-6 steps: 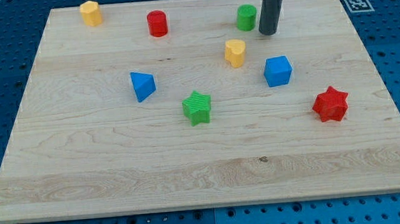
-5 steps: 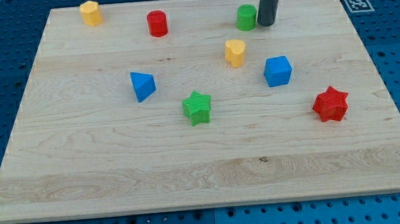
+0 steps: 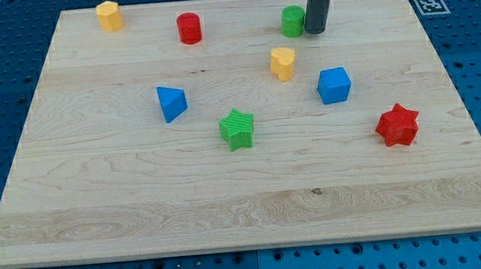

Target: Place the green circle diagonally to red circle

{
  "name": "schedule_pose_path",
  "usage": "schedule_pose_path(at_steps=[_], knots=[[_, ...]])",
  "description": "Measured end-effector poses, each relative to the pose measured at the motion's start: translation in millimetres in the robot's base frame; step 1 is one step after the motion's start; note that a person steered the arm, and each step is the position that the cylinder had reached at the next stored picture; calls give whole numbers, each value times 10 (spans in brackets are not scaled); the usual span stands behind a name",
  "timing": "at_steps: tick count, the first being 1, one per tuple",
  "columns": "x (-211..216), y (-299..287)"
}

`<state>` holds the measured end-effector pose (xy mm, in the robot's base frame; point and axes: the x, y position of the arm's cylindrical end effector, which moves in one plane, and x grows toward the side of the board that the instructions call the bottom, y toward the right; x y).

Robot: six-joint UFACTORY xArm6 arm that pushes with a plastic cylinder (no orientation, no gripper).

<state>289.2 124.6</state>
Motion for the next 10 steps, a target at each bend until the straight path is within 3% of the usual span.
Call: schedule_pose_path(at_steps=[3, 7, 10], knots=[[-317, -370], [-63, -391], [-28, -875]])
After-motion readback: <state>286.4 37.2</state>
